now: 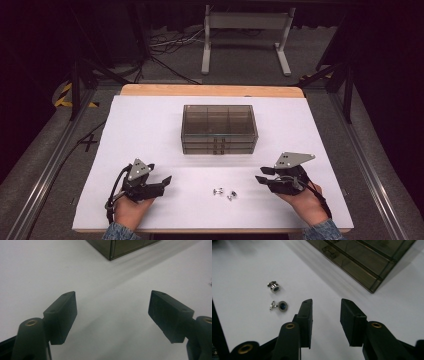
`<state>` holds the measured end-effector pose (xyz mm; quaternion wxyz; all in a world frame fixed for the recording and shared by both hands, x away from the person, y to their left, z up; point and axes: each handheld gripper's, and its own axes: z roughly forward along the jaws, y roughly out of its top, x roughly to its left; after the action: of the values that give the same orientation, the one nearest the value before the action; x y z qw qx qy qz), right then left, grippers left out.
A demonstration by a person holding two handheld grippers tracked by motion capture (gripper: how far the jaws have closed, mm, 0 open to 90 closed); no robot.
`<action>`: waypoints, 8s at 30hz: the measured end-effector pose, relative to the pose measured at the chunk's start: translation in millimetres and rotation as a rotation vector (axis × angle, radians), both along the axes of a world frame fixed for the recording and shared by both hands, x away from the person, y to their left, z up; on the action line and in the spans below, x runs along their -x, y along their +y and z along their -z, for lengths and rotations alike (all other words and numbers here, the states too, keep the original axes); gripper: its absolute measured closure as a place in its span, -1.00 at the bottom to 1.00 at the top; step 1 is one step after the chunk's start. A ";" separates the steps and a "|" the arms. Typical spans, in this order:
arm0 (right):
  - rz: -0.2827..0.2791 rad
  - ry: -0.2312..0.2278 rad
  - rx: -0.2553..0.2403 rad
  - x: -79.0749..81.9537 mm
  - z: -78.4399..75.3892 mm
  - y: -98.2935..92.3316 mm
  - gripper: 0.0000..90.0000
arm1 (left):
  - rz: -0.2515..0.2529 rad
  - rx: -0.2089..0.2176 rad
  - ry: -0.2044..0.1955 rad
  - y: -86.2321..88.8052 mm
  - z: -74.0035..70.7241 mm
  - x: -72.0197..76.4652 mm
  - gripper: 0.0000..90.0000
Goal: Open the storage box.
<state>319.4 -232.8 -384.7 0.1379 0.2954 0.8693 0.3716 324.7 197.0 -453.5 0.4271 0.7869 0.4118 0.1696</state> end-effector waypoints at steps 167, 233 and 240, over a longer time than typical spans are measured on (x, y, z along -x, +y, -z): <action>-0.278 -1.059 0.704 -15.4 29.5 107.9 0.49 | -0.021 -0.016 -0.062 -3.7 1.2 5.3 -0.47; -0.243 -1.100 0.844 -21.3 43.6 127.7 0.78 | -0.023 -0.018 -0.060 -3.7 1.3 5.2 -0.50; -0.261 -1.095 0.839 -12.2 44.8 126.2 0.78 | -0.023 -0.019 -0.059 -3.8 1.3 5.2 -0.50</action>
<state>331.5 -106.7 -429.5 0.6123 -0.1193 0.7733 0.1134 319.5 193.2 -454.8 0.4298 0.7807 0.4065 0.2016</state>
